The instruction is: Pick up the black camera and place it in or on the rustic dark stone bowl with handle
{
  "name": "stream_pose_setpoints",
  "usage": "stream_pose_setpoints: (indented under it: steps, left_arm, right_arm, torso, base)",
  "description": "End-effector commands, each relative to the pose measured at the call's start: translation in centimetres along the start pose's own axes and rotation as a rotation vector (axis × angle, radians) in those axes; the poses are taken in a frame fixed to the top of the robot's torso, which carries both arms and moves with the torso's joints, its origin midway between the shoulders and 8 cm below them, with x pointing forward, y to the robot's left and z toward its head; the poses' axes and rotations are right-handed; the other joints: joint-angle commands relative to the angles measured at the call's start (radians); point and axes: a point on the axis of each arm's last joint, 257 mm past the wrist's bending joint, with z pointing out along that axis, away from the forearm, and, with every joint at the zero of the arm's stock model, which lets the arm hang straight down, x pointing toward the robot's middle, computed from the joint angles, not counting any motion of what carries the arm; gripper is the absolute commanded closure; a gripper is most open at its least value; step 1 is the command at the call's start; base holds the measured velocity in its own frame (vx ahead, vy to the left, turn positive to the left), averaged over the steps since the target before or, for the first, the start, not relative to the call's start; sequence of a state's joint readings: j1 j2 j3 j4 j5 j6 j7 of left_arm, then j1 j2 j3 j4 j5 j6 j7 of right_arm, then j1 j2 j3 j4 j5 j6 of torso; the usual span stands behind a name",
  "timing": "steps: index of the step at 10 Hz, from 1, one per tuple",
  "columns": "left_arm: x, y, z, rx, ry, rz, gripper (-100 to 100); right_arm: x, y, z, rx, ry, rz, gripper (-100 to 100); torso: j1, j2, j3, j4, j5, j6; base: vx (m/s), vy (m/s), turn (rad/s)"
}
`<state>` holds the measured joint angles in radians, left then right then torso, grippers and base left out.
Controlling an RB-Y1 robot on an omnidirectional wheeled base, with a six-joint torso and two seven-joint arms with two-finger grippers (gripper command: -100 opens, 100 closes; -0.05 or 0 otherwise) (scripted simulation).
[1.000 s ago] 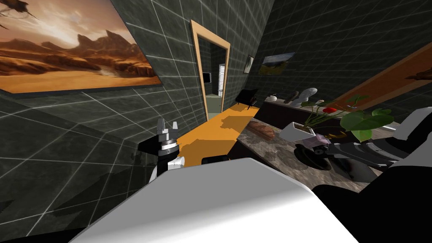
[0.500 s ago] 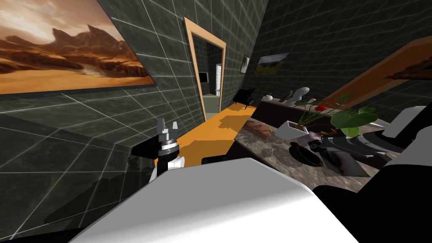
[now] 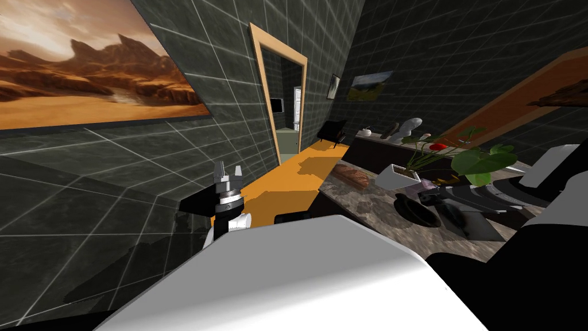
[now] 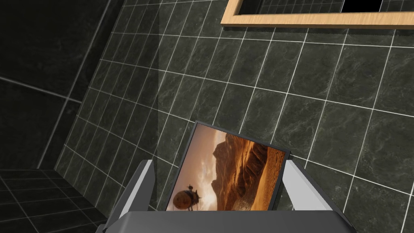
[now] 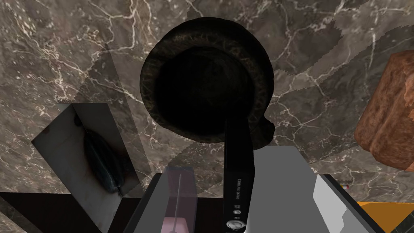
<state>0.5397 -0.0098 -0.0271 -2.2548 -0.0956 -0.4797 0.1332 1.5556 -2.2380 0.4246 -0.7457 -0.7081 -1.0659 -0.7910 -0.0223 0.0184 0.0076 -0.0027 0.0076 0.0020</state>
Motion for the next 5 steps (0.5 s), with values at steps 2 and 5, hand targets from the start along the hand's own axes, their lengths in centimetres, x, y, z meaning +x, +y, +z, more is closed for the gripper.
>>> stream_pose_setpoints:
  steps: [2, 5]
  left_arm:
    - [0.0, 0.0, 0.0, 0.000, 0.000, 0.000, 0]
    - [0.0, 0.0, 0.0, 0.000, 0.000, 0.000, 0]
  right_arm:
    - [0.0, 0.0, 0.0, 0.000, 0.000, 0.000, -100]
    - [-0.7, 0.1, -1.1, 0.002, -0.001, -0.008, -100]
  torso:
    - [0.000, 0.000, 0.000, 0.000, 0.000, 0.000]
    - [0.001, -0.001, 0.000, 0.000, 0.000, 0.000]
  base:
    - [0.000, 0.000, 0.000]
    - [0.013, 0.013, -0.031]
